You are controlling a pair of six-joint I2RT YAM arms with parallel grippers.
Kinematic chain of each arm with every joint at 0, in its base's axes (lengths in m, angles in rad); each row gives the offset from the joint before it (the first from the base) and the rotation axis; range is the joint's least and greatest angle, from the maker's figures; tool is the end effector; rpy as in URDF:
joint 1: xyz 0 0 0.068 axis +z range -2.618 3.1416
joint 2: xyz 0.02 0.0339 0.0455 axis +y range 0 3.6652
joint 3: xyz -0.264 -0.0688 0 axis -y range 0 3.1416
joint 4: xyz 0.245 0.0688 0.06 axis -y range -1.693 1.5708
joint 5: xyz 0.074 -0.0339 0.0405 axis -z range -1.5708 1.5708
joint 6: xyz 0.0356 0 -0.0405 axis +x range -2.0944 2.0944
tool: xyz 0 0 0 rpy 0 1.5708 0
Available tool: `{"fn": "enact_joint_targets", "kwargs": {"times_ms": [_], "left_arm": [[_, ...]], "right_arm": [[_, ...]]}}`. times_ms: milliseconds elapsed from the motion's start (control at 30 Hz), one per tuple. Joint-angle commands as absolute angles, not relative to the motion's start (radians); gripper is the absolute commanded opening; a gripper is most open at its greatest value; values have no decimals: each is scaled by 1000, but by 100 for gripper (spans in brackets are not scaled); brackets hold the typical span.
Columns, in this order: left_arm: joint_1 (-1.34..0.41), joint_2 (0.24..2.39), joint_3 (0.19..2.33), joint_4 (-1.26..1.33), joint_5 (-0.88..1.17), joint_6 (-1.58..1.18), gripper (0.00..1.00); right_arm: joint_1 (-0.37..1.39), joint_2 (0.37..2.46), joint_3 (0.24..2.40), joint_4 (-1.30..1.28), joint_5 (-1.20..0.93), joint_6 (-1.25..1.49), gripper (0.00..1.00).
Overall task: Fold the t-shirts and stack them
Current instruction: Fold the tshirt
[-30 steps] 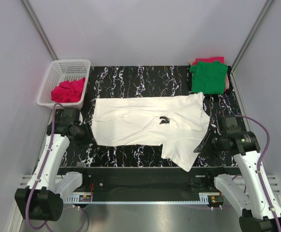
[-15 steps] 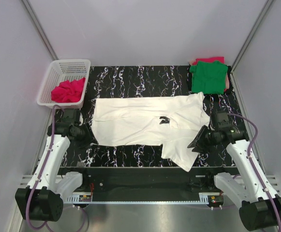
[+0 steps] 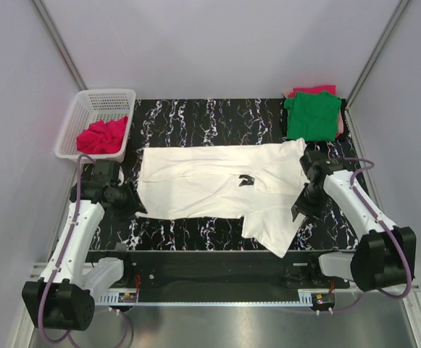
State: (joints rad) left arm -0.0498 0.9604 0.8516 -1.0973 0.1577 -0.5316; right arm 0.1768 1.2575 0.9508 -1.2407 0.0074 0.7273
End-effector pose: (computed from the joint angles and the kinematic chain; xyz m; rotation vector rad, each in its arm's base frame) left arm 0.1572 -0.0134 0.2609 -0.6318 2.7435 -0.3619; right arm 0.1899 0.0337 0.2383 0.8474 2.9999 0.0056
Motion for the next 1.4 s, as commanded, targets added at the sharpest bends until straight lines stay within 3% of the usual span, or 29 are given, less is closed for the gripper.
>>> {"fn": "enact_joint_targets", "kwargs": {"times_ms": [0,300,433,533,667,867,1000,1067,1100,1167,1200,1233,1267,1367], "left_arm": [[-52,968,910,-1071,176,-528,47],[-52,922,879,-1069,179,-554,47],[-52,922,867,-1071,187,-560,47],[-52,931,874,-1069,181,-568,47],[-52,949,894,-1043,187,-577,47],[-52,1052,945,-948,170,-586,47],[-57,1262,1078,-891,164,-580,47],[-77,1394,1179,-890,150,-569,47],[-84,1435,1213,-888,129,-557,46],[-103,1538,1305,-882,106,-542,39],[-106,1577,1334,-884,106,-538,31],[-109,1645,1360,-885,110,-535,21],[-109,1681,1406,-885,121,-531,0],[-126,1796,1477,-884,80,-520,0]], "right_arm": [[183,1299,1043,-1360,86,768,40],[189,1257,948,-1341,-131,788,40],[189,1163,902,-1289,-129,857,41],[209,1213,894,-1290,-163,822,41],[213,1310,965,-1263,-141,669,40],[213,1261,1113,-1022,-89,641,42],[213,1559,1310,-1020,-126,557,41],[215,1646,1428,-1054,-114,511,31],[215,1693,1451,-1052,-97,499,5],[213,1741,1482,-1031,-8,486,0],[213,1758,1489,-1022,-5,476,0],[213,1778,1511,-1025,18,469,0],[213,1795,1519,-1023,15,466,0],[213,1839,1529,-997,31,460,0]]}}
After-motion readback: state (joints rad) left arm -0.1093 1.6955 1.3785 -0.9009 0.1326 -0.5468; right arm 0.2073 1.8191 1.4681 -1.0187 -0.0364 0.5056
